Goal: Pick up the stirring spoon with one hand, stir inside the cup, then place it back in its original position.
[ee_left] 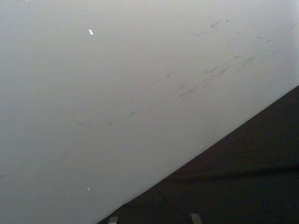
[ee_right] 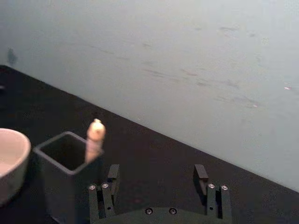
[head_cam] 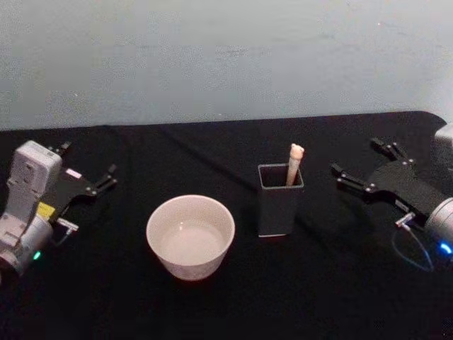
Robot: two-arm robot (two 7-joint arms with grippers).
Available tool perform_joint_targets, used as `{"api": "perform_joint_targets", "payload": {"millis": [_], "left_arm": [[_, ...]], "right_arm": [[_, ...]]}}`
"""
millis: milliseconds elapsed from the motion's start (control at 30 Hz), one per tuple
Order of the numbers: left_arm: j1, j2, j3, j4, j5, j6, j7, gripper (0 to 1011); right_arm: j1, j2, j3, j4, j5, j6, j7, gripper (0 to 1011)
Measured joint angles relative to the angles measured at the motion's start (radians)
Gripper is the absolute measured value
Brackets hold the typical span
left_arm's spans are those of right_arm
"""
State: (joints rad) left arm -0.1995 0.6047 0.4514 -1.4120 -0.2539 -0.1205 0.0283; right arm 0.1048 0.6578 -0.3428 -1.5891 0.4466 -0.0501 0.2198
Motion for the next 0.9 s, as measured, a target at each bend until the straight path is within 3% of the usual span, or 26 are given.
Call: {"api": "perform_joint_targets", "payload": {"millis": [500,900], "left_arm": [[0.0,0.0,0.0,0.0,0.0,0.0,0.0,1001],[0.0,0.0,0.0,0.0,0.0,0.0,0.0,1001]], "right_arm": [[0.057,-0.065,-0.012,-0.003,0.038,0.092,0.106,1000],[0.106,-0.115,-0.023,0.031,0.042,0.17,0.157,1000]]}}
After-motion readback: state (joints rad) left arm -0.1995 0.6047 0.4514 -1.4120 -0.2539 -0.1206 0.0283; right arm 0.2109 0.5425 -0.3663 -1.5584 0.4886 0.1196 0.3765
